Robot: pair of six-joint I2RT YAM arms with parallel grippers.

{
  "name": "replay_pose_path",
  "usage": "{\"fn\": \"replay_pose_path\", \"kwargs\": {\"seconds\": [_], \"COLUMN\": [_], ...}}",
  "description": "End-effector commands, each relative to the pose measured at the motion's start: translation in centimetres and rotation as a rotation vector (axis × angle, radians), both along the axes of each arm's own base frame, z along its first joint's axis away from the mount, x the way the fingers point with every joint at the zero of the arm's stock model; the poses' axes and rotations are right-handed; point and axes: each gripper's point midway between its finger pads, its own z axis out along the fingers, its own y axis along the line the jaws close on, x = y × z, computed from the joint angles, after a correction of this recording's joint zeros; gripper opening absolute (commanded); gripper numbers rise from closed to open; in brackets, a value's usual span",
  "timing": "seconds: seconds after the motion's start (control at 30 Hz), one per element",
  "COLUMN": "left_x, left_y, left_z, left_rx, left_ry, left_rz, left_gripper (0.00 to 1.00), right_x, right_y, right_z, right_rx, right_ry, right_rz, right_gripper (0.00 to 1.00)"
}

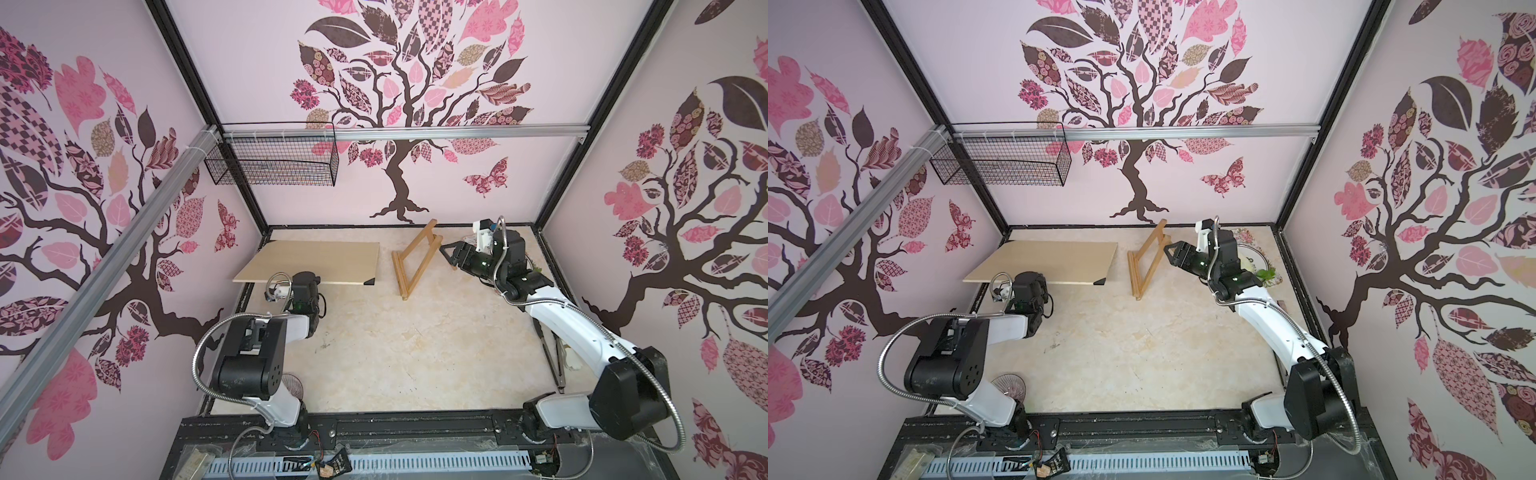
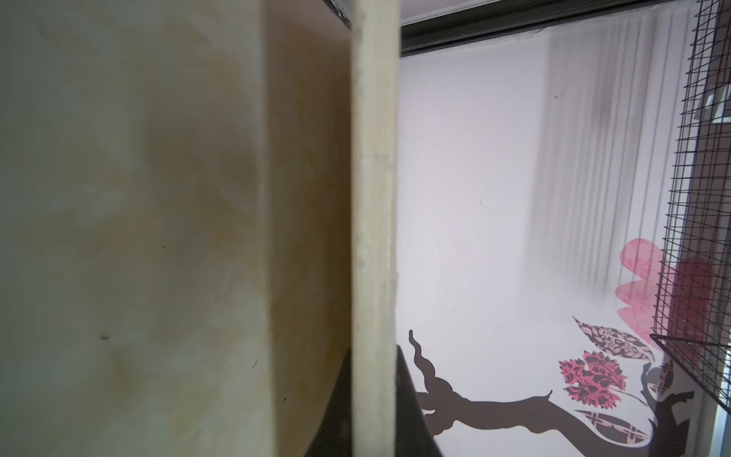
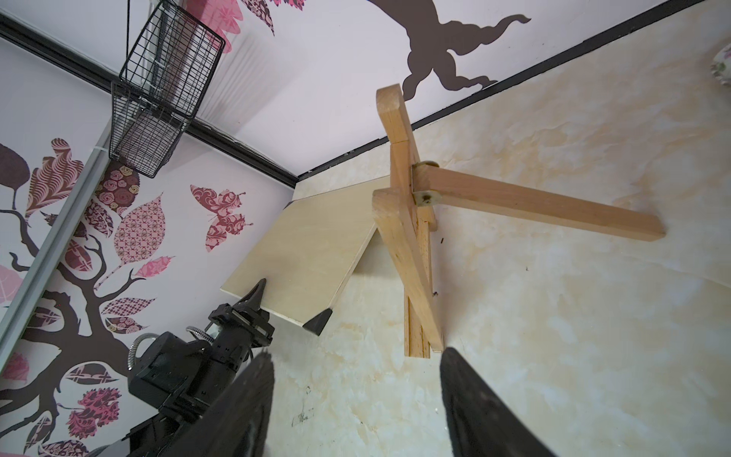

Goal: Disassemble the easel
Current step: Place the drawing board at the corner of the board.

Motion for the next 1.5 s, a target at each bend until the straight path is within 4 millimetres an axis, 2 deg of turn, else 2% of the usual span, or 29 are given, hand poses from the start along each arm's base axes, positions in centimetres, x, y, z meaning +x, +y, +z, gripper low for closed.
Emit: {"fn": "replay_pose_path", "kwargs": {"seconds": [0.0, 0.37, 0.6, 0.67, 0.93, 1.1, 1.27, 1.47], "left_x": [2.8, 4.8, 4.2, 3.9, 2.4, 0.4, -1.4, -3.8], "left_y": [0.2, -1.0, -1.5, -1.6, -1.4, -1.3, -1.4, -1.6], "left_z": [3.8, -1.7, -4.4, -5.1, -5.7, -5.9, -5.9, -4.5], "left_rx": [0.006, 0.003, 0.012, 0.022, 0.059, 0.101, 0.110, 0.137], "left_ry": [-0.157, -0.037, 0.074, 0.117, 0.221, 0.363, 0.411, 0.442], "left_rz": [0.055, 0.007, -0.029, -0.037, -0.052, -0.076, -0.110, -0.160], "left_gripper": [0.00, 0.01, 0.29, 0.32, 0.43, 0.53, 0.60, 0.64], "right_x": [0.0, -0.4, -0.9, -1.0, -1.4, -1.8, -2.4, -3.5], "right_y": [-0.2, -0.9, -1.3, -1.4, -1.3, -1.5, -1.8, -2.3], "right_z": [0.1, -0.1, 0.1, 0.1, 0.5, 1.0, 1.1, 1.5], "right_rx": [-0.039, -0.083, -0.100, -0.100, -0.091, -0.092, -0.104, -0.106], "right_ry": [-0.007, -0.009, -0.016, -0.018, -0.018, -0.029, -0.024, -0.031], "right_rz": [-0.006, -0.020, -0.026, -0.028, -0.020, -0.023, -0.023, -0.027], "right_gripper": [0.69, 0.70, 0.71, 0.71, 0.71, 0.71, 0.71, 0.72]}}
